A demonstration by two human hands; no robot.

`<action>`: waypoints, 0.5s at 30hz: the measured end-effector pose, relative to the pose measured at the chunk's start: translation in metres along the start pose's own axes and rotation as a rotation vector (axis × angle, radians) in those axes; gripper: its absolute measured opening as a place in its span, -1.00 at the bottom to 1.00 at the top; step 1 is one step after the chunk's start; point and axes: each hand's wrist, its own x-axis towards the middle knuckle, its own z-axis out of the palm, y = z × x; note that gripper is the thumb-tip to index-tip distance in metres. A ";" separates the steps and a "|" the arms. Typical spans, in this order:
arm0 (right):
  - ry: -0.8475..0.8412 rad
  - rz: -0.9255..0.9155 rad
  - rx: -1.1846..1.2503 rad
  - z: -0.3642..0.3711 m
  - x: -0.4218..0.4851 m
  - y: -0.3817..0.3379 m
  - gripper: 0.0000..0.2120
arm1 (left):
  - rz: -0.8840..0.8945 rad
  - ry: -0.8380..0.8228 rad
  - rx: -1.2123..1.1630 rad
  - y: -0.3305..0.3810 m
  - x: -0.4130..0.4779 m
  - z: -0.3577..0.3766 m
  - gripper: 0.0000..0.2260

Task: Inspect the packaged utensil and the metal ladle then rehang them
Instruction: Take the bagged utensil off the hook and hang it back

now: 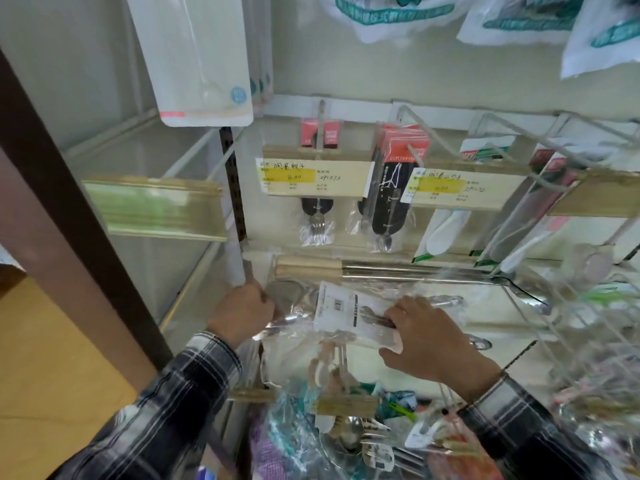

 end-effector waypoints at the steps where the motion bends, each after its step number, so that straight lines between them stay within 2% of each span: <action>1: -0.008 0.005 -0.037 -0.001 0.001 -0.002 -0.47 | -0.032 -0.020 -0.030 -0.001 0.000 0.000 -0.74; 5: 0.059 0.077 -0.149 0.003 0.006 -0.018 -0.53 | -0.115 -0.019 -0.080 0.000 0.001 -0.003 -0.62; 10: 0.214 0.068 -0.152 0.019 0.011 -0.027 -0.58 | -0.115 -0.031 -0.163 -0.002 0.005 -0.008 -0.75; 15: 0.325 0.024 -0.097 0.025 0.007 -0.027 -0.47 | -0.121 -0.021 -0.248 -0.005 0.001 -0.007 -0.77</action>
